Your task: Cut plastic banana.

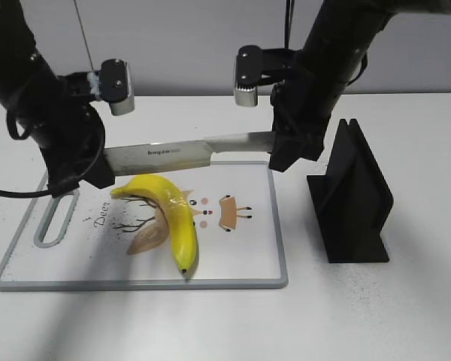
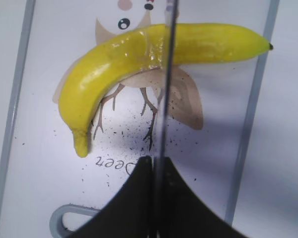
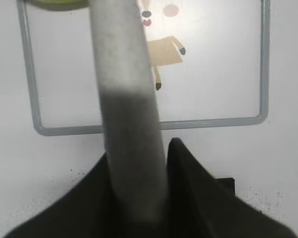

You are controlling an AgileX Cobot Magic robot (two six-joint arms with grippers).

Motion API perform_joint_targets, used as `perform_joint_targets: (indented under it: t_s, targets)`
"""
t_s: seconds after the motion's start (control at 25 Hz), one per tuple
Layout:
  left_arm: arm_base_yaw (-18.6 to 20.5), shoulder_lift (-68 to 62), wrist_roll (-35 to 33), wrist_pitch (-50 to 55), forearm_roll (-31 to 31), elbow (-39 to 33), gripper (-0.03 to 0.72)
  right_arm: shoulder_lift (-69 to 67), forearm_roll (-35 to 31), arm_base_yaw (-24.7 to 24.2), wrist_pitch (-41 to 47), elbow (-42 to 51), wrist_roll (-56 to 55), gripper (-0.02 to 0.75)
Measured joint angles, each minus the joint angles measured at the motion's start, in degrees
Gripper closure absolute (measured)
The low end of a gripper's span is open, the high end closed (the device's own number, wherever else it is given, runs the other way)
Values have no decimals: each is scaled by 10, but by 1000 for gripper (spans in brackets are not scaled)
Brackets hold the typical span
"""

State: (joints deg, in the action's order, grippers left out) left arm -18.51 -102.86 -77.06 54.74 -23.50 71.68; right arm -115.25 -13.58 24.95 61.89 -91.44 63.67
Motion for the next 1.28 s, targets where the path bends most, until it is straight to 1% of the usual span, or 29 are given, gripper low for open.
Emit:
perform_joint_targets:
  t_s: [0.08, 0.28, 0.32, 0.4, 0.48, 0.56, 0.64, 0.68, 0.72, 0.8, 0.92, 1.0, 1.2, 1.28]
  targets:
    - [-1, 16, -7, 22, -1, 6, 694, 20, -1, 0, 11, 0, -1, 533]
    - [-1, 32, -12, 30, -4, 8, 686, 37, 1, 0, 15, -4, -1, 533]
    - [-1, 32, -13, 30, -4, 8, 670, 37, 1, 0, 15, -4, -1, 533]
    - [-1, 32, -13, 31, -6, 8, 608, 37, 2, 0, 13, -4, -1, 533]
    - [-1, 32, -13, 32, -12, 8, 485, 37, 3, 0, 12, -4, -1, 534]
    - [-1, 32, -13, 35, -21, 8, 318, 37, 5, 0, 11, -4, -2, 542]
    - [-1, 32, -13, 37, -39, 8, 126, 37, 10, 0, 10, -4, -4, 547]
    - [-1, 32, -10, 34, -47, 8, 74, 37, 11, -1, 10, -4, -5, 552]
    - [-1, 32, -6, 30, -53, 8, 42, 37, 12, -1, 10, -4, -5, 552]
    - [-1, 32, 8, 26, -57, 13, 20, 37, 16, -1, 10, -4, -7, 554]
    - [-1, 32, 52, 23, -53, 36, 15, 38, 18, -1, 9, -4, -9, 564]
    - [-1, 32, 99, 18, -35, 58, 16, 43, 20, -1, 6, -4, -12, 573]
    - [-1, 32, 263, 19, 33, 115, 20, 65, 26, -1, 14, -7, -27, 575]
    - [0, 32, 317, 32, 44, 136, 21, 73, 27, -1, 20, -8, -47, 575]
